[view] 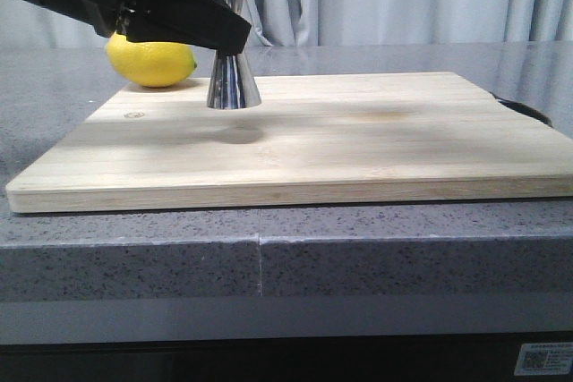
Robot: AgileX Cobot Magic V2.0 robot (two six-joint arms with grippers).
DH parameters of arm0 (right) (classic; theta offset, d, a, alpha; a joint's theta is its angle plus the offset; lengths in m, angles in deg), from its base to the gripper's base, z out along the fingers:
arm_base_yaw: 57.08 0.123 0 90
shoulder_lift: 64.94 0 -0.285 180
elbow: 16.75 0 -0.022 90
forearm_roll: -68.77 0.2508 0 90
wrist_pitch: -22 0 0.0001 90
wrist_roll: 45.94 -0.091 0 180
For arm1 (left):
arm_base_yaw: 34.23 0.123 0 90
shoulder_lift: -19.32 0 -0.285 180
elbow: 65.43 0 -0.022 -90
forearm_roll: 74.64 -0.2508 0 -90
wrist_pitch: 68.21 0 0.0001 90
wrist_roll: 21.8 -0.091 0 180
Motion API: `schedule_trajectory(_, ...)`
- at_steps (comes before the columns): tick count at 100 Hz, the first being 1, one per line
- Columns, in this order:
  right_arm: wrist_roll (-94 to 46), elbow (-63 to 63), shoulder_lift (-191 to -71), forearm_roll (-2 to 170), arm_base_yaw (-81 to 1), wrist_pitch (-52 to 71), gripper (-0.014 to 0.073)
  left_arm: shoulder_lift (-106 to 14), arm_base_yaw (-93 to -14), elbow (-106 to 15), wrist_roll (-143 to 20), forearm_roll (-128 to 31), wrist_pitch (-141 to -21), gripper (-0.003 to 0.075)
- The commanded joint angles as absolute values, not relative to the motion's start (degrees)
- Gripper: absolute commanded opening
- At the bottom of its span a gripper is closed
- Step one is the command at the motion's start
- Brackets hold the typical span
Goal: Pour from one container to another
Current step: 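Tilt the beaker with the right gripper over the jigger's mouth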
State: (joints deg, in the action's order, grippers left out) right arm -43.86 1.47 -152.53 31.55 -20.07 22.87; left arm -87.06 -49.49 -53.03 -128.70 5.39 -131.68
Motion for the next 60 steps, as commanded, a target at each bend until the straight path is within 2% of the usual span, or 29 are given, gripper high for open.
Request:
schedule_trajectory(1, -43.59, -0.83, -150.25, 30.5, -20.0, 26.01, 0.0216, -84.03, -49.87, -54.86, -128.36, 9.41, -134.78, -0.001)
schedule_trajectory(60, -43.59, -0.83, -150.25, 28.83, -20.0, 26.01, 0.0216, -84.03, -49.87, -54.86, -128.36, 9.31, -135.9, -0.001)
